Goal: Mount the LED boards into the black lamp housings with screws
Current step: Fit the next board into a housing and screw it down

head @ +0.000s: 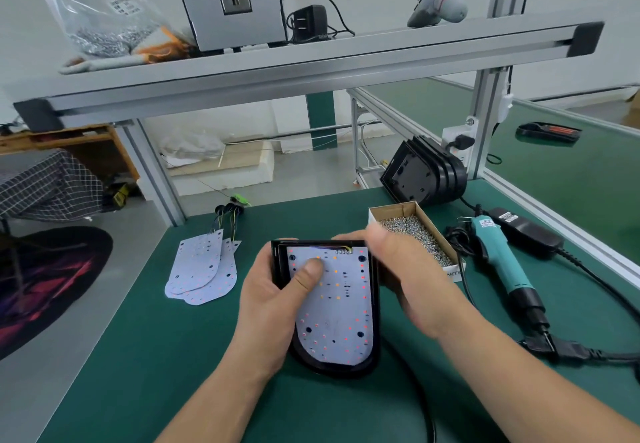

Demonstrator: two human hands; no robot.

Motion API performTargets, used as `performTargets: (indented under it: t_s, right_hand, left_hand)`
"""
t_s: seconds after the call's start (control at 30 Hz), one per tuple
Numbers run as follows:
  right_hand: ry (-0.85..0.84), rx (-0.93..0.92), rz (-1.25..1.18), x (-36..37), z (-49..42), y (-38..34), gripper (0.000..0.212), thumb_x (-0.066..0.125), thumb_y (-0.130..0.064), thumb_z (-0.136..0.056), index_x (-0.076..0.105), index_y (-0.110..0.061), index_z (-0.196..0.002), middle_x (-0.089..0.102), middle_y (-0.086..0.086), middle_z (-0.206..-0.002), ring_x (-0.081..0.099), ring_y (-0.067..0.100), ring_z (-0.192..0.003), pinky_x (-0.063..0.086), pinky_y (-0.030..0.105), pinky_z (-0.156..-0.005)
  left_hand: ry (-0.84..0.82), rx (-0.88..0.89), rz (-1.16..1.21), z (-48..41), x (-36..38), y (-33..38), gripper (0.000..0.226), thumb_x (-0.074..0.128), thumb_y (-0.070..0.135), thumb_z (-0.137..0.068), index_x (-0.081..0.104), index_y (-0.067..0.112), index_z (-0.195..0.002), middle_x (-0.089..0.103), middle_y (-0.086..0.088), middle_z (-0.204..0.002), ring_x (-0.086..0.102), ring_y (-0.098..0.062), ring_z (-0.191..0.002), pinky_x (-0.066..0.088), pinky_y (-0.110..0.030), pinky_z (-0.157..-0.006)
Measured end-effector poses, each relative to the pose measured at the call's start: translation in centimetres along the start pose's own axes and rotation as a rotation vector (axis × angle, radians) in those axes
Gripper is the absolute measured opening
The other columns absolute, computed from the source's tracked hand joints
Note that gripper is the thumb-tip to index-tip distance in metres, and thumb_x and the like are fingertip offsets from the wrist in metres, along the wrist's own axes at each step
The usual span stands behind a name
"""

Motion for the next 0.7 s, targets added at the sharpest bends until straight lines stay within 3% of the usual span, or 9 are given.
performTargets:
  t_s: [0.07, 0.13, 0.23, 0.43, 0.6, 0.7]
  right_hand:
    - [0.013, 0.0, 0.032, 0.0, -0.2, 0.0, 0.046, 0.073, -0.062, -0.083, 0.079, -0.031, -0.115, 0.079, 0.0, -0.116, 0.071, 0.017, -0.115, 0.054, 0.033, -0.101]
    - [0.037, -0.024, 0.021, 0.0, -0.2, 0.1, 0.036, 0.077, -0.045, -0.083, 0.08, -0.028, -0.114, 0.079, -0.001, -0.113, 0.073, 0.016, -0.11, 0.055, 0.028, -0.096]
    - [0.039, -0.037, 0.004, 0.3, 0.0, -0.3, 0.032, 0.073, -0.025, -0.087, 0.079, -0.018, -0.118, 0.08, 0.002, -0.115, 0.073, 0.021, -0.114, 0.056, 0.038, -0.103]
    - [0.008, -0.09, 0.007, 0.3, 0.2, -0.8, 0.034, 0.07, -0.018, -0.092, 0.074, -0.007, -0.123, 0.076, 0.01, -0.123, 0.069, 0.029, -0.122, 0.051, 0.048, -0.11]
    - [-0.013, -0.17, 0.056, 0.1, 0.2, -1.2, 0.029, 0.07, -0.017, -0.094, 0.074, -0.009, -0.122, 0.075, 0.008, -0.118, 0.069, 0.024, -0.119, 0.051, 0.035, -0.103]
    - [-0.031, -0.185, 0.068, 0.0, 0.1, -1.1, 0.029, 0.07, -0.018, -0.095, 0.074, -0.01, -0.122, 0.075, 0.008, -0.118, 0.069, 0.024, -0.118, 0.051, 0.034, -0.102]
  left_hand:
    - [0.011, 0.023, -0.051, 0.1, -0.1, 0.5, 0.035, 0.083, 0.037, -0.083, 0.071, 0.028, -0.114, 0.078, -0.006, -0.112, 0.075, -0.027, -0.105, 0.061, -0.031, -0.084]
    - [-0.005, 0.015, -0.043, 0.2, 0.1, 0.8, 0.039, 0.083, 0.04, -0.078, 0.073, 0.034, -0.115, 0.079, -0.004, -0.113, 0.076, -0.022, -0.105, 0.059, -0.025, -0.084]
    - [-0.066, -0.052, 0.053, 0.1, 0.5, 0.5, 0.044, 0.084, 0.037, -0.077, 0.076, 0.03, -0.12, 0.079, -0.009, -0.119, 0.075, -0.029, -0.112, 0.061, -0.033, -0.091]
    - [-0.088, -0.045, 0.062, 0.1, 0.6, 0.8, 0.037, 0.084, 0.033, -0.08, 0.078, 0.027, -0.116, 0.079, -0.011, -0.117, 0.076, -0.031, -0.11, 0.06, -0.031, -0.088]
    - [-0.085, -0.011, 0.046, 0.2, 0.5, 0.8, 0.038, 0.085, 0.033, -0.08, 0.077, 0.027, -0.117, 0.078, -0.011, -0.119, 0.074, -0.033, -0.112, 0.06, -0.038, -0.094]
    - [-0.082, -0.002, 0.041, 0.3, 0.6, 0.9, 0.038, 0.086, 0.034, -0.079, 0.077, 0.027, -0.116, 0.078, -0.011, -0.117, 0.075, -0.03, -0.108, 0.06, -0.034, -0.09]
Point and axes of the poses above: each hand's wrist, its own z-axis away from the middle knuckle, its own x-axis out of the palm, y = z × x, the point moved 6 cm from there along -z, towards the middle knuckle
